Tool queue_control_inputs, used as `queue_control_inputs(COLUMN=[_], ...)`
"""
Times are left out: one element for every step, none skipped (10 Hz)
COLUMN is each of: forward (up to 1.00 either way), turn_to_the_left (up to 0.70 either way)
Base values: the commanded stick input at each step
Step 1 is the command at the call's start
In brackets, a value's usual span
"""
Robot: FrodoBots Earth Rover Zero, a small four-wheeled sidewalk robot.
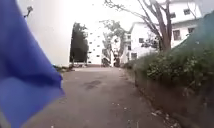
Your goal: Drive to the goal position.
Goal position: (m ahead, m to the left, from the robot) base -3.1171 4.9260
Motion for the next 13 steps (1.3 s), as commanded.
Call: queue_control_inputs(forward=[0.00,0.00,0.00,0.00,0.00,0.00,0.00,0.00,0.00,0.00,0.00,0.00,0.00], turn_to_the_left=[0.45,0.45,0.45,0.45,0.45,0.45,0.45,0.45,0.45,0.45,0.45,0.45,0.45])
